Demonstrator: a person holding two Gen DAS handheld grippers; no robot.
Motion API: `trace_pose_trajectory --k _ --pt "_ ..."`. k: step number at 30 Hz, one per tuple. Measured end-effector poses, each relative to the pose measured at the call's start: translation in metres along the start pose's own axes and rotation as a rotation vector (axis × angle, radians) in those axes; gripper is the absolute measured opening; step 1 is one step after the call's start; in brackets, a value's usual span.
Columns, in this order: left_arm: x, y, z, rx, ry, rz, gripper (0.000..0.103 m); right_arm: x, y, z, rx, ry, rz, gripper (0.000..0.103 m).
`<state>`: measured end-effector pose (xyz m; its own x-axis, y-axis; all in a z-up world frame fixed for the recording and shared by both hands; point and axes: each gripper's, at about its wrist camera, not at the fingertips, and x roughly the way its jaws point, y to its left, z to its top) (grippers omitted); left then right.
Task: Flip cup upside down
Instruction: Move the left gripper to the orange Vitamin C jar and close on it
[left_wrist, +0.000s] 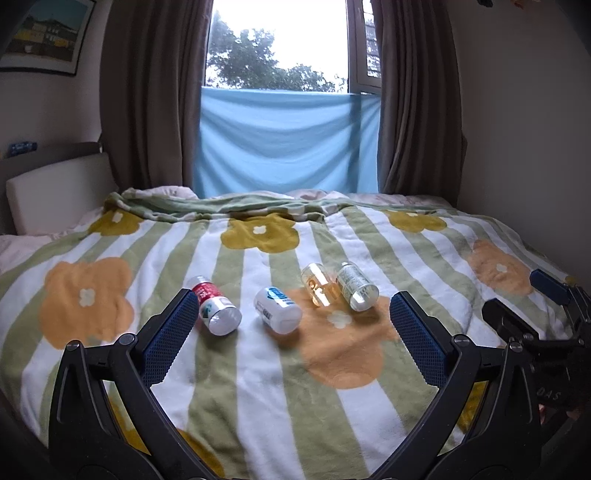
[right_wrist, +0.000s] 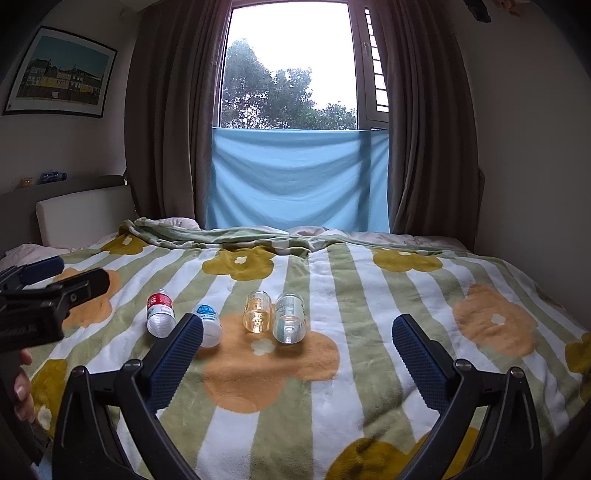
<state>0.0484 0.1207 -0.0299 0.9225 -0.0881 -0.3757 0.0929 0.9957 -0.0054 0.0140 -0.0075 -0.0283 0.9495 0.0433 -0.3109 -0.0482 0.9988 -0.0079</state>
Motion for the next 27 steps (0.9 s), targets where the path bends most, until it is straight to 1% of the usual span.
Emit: trace_pose_trajectory --k 2,4,7,10,13,17,19,22,27 --pt "0.026 -0.002 0.011 0.012 0.06 -0.031 0.103 0.006 -0.004 -0.003 0.008 0.012 0.008 0.102" --pt "0.06 -0.006 0.025 0.029 0.126 -0.046 0.103 0.01 -0.009 -0.006 0.018 0.019 0.019 0.102" --pt "0.119 -0.012 0.043 0.05 0.234 -0.039 0.103 0.018 -0.019 -0.011 0.04 0.03 0.031 0.102" --pt "0.186 -0.016 0.053 0.042 0.36 -0.034 0.103 0.026 -0.024 -0.015 0.05 0.051 0.046 0.102" --pt "0.246 -0.02 0.056 0.038 0.446 -0.007 0.103 0.035 -0.028 -0.018 0.04 0.061 0.045 0.102" --pt "0.315 -0.023 0.049 0.028 0.575 0.021 0.103 0.046 -0.038 -0.024 0.04 0.074 0.044 0.102" --pt "0.342 -0.024 0.043 0.032 0.624 0.045 0.103 0.052 -0.043 -0.029 0.046 0.09 0.046 0.102" --pt "0.371 -0.028 0.034 0.026 0.696 0.044 0.103 0.06 -0.049 -0.036 0.059 0.11 0.051 0.102" --pt "0.402 -0.033 0.018 0.029 0.789 0.054 0.103 0.071 -0.054 -0.042 0.073 0.132 0.067 0.102"
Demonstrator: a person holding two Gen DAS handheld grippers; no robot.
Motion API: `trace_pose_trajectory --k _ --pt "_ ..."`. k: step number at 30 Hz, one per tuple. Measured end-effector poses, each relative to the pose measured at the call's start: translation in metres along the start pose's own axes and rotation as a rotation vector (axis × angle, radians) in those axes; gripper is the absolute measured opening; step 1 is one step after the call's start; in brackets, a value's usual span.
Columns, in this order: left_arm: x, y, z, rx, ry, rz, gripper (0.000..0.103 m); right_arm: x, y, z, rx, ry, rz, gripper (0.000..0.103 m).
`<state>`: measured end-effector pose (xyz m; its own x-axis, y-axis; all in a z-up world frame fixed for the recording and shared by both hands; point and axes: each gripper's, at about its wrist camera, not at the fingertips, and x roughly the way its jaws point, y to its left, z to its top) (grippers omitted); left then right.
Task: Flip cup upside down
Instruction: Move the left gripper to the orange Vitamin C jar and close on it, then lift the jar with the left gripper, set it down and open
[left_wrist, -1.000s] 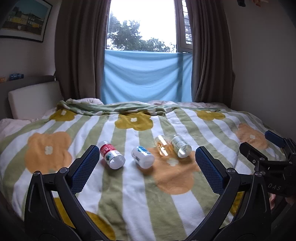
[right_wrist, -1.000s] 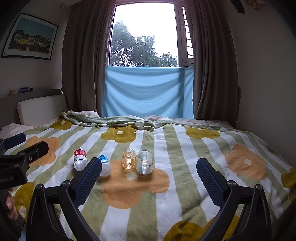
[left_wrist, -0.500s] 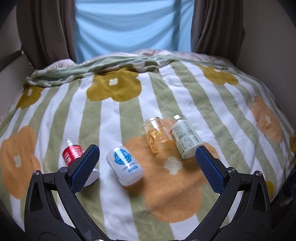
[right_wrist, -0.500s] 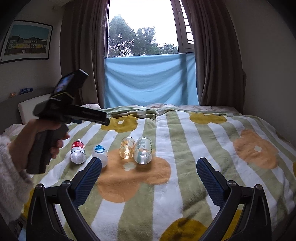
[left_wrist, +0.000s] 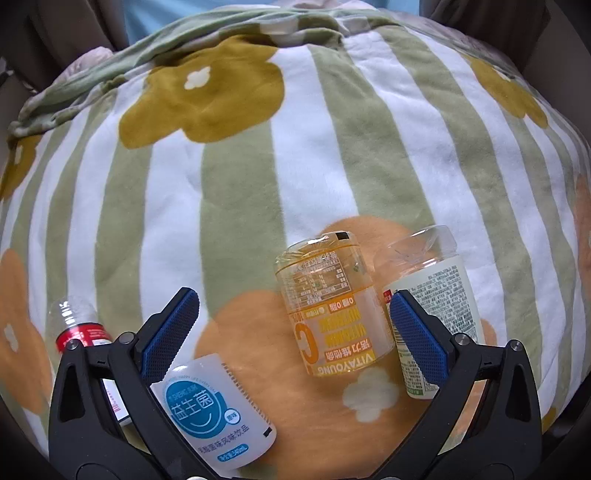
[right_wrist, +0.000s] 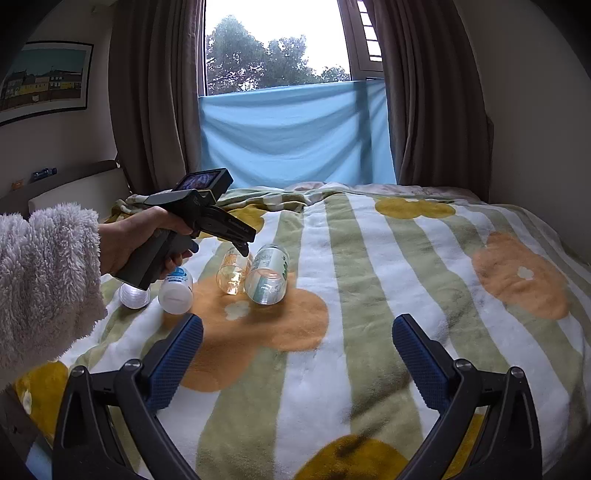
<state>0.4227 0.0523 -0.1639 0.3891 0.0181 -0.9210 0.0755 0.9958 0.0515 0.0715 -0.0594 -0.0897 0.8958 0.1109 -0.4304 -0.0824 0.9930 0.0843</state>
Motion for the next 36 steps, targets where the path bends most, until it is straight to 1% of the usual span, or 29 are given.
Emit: trace_pose_trajectory --k 4,7,9,10,12,14,19,23,25,29,32,34,36 --pt "0.019 0.002 0.005 -0.029 0.052 -0.025 0.101 0.005 0.001 -0.001 -0.004 0.005 0.015 0.102" --pt "0.031 0.005 0.007 -0.066 0.096 -0.085 0.095 0.008 0.002 -0.003 -0.006 0.01 0.018 0.102" --pt "0.037 0.007 0.007 -0.098 0.12 -0.144 0.081 0.011 0.0 -0.005 -0.008 0.018 0.015 0.102" --pt "0.039 0.008 0.006 -0.116 0.131 -0.174 0.077 0.013 -0.001 -0.006 -0.007 0.023 0.011 0.102" --pt "0.043 0.01 0.005 -0.143 0.148 -0.223 0.063 0.015 -0.003 -0.008 -0.002 0.032 0.008 0.102" --pt "0.043 0.01 0.005 -0.15 0.151 -0.234 0.063 0.016 -0.004 -0.009 0.007 0.037 0.012 0.102" --pt "0.034 0.008 0.0 -0.121 0.132 -0.23 0.062 0.012 -0.002 -0.007 0.009 0.031 0.015 0.102" --pt "0.01 0.007 -0.005 -0.078 0.105 -0.237 0.062 0.006 0.002 -0.003 0.003 0.018 0.017 0.102" --pt "-0.009 0.01 -0.014 -0.048 0.083 -0.248 0.062 0.002 0.005 -0.001 0.004 0.007 0.021 0.102" --pt "-0.047 0.012 -0.046 0.027 0.067 -0.277 0.062 -0.011 0.011 0.002 0.005 -0.016 0.029 0.102" --pt "-0.073 0.008 -0.081 0.104 0.067 -0.304 0.062 -0.019 0.016 0.002 -0.009 -0.022 0.02 0.102" --pt "-0.085 0.009 -0.107 0.128 0.075 -0.341 0.062 -0.024 0.016 0.002 -0.006 -0.021 0.015 0.102" --pt "-0.089 0.01 -0.132 0.13 0.089 -0.377 0.062 -0.029 0.016 0.002 0.003 -0.024 0.012 0.102"
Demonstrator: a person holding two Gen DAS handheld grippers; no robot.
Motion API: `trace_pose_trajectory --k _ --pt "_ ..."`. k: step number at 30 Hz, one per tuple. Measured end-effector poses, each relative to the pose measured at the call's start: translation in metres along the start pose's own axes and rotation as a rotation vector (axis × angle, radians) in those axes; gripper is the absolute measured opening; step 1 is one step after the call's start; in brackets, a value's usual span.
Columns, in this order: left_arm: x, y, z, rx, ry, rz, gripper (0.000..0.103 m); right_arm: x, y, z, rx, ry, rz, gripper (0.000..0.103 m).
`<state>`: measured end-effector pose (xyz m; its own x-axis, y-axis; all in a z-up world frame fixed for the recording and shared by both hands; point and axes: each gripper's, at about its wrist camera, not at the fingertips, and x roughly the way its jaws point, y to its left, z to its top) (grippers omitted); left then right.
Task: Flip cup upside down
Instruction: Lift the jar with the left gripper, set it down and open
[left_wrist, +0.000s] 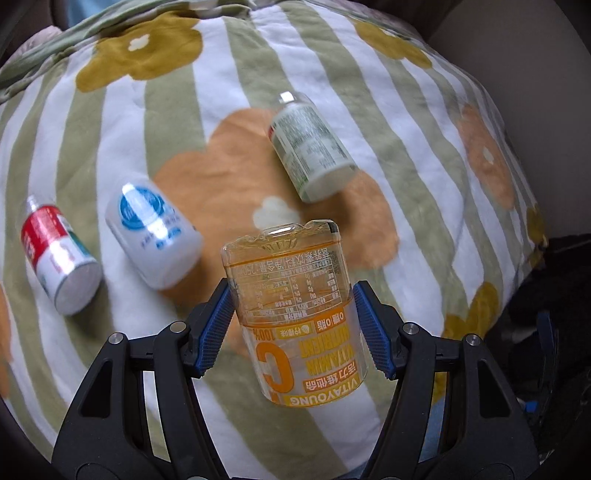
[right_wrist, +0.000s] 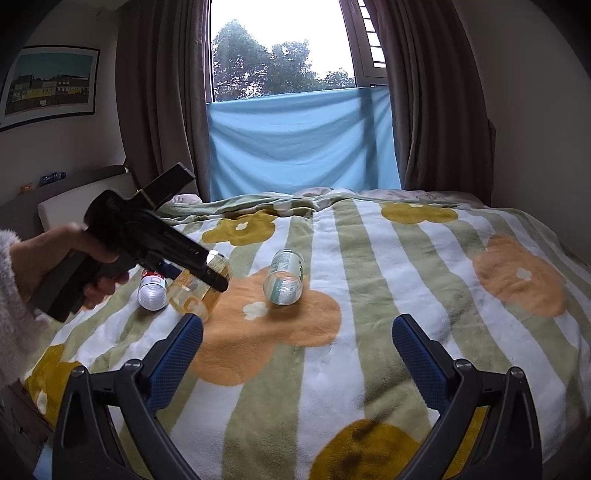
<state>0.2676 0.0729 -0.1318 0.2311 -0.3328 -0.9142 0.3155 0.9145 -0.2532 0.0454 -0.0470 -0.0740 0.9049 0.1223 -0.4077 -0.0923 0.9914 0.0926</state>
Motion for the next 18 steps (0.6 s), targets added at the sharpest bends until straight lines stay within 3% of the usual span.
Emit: trace_pose_trajectory --k 7,16,17,18 --pt "0.033 -0.007 -0.057 0.031 0.051 0.04 0.062 -0.018 -0.003 0.005 0.051 -0.022 -0.033 0.102" --pt "0.05 -0.008 -0.075 0.071 0.04 0.101 0.065 -0.032 -0.002 0.004 0.061 -0.024 -0.038 0.102" --pt "0.049 -0.008 -0.075 0.074 0.028 0.109 0.07 -0.033 -0.002 0.004 0.06 -0.024 -0.036 0.102" --pt "0.048 -0.007 -0.076 0.076 0.01 0.116 0.083 -0.033 -0.002 0.004 0.057 -0.023 -0.033 0.102"
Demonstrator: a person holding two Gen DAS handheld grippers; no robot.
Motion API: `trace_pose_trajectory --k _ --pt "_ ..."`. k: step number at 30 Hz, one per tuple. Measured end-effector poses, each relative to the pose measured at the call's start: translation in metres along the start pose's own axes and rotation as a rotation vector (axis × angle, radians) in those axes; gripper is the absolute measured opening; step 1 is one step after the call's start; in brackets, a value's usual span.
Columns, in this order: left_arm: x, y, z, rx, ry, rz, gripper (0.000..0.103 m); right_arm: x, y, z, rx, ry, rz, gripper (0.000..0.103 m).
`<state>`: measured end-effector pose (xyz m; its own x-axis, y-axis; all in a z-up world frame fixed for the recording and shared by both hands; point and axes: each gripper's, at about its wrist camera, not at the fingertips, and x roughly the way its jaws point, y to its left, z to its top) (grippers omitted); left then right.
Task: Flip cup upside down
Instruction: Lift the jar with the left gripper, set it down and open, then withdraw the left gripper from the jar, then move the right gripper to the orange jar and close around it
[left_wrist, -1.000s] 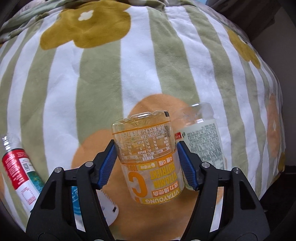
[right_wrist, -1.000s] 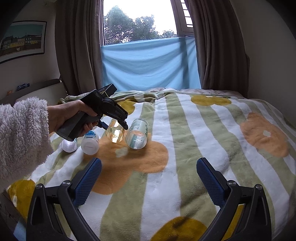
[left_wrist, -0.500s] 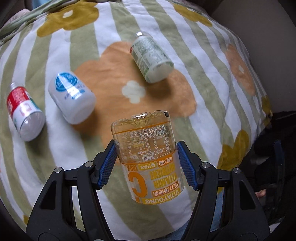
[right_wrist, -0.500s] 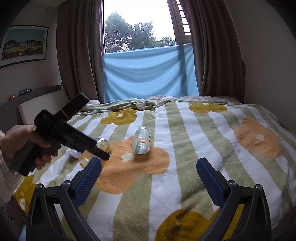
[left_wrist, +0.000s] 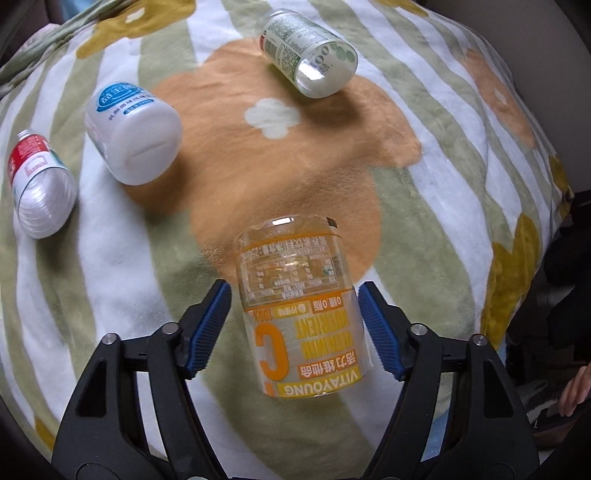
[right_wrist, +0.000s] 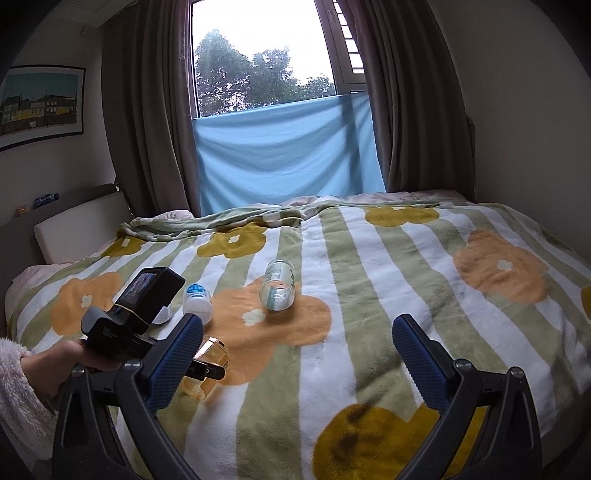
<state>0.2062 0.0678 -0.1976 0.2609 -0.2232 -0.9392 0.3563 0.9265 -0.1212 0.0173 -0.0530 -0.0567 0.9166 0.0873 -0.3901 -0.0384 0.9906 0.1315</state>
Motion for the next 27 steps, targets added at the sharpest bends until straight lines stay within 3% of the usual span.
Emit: trace_pose_trajectory --k 2,3,8,12,14,19,22,25,27 --pt "-0.008 0.0 -0.003 0.01 -0.048 0.021 0.1 0.0 0.0 0.0 -0.006 0.004 0.012 0.102" --pt "-0.013 -0.001 -0.005 0.022 -0.074 0.037 0.103 0.0 0.0 0.0 -0.007 0.006 0.02 0.102" --pt "-0.051 -0.006 -0.025 0.077 -0.224 0.134 0.103 0.004 0.001 0.015 -0.014 0.037 0.05 0.102" --pt "-0.085 0.0 -0.046 0.06 -0.349 0.137 0.103 0.019 0.007 0.044 -0.057 0.073 0.061 0.102" --pt "-0.098 0.007 -0.057 0.027 -0.404 0.138 0.103 0.028 0.011 0.056 -0.057 0.115 0.118 0.102" --pt "-0.112 0.026 -0.093 -0.099 -0.503 0.12 0.103 0.081 0.037 0.072 -0.086 0.315 0.227 0.102" --pt "-0.112 0.037 -0.111 -0.174 -0.538 0.115 0.103 0.13 0.054 0.06 -0.039 0.532 0.282 0.102" --pt "-0.106 0.045 -0.125 -0.213 -0.551 0.123 0.103 0.177 0.072 0.035 -0.014 0.763 0.27 0.102" --pt "-0.104 0.049 -0.13 -0.219 -0.558 0.126 0.103 0.198 0.082 0.022 -0.027 0.85 0.246 0.102"
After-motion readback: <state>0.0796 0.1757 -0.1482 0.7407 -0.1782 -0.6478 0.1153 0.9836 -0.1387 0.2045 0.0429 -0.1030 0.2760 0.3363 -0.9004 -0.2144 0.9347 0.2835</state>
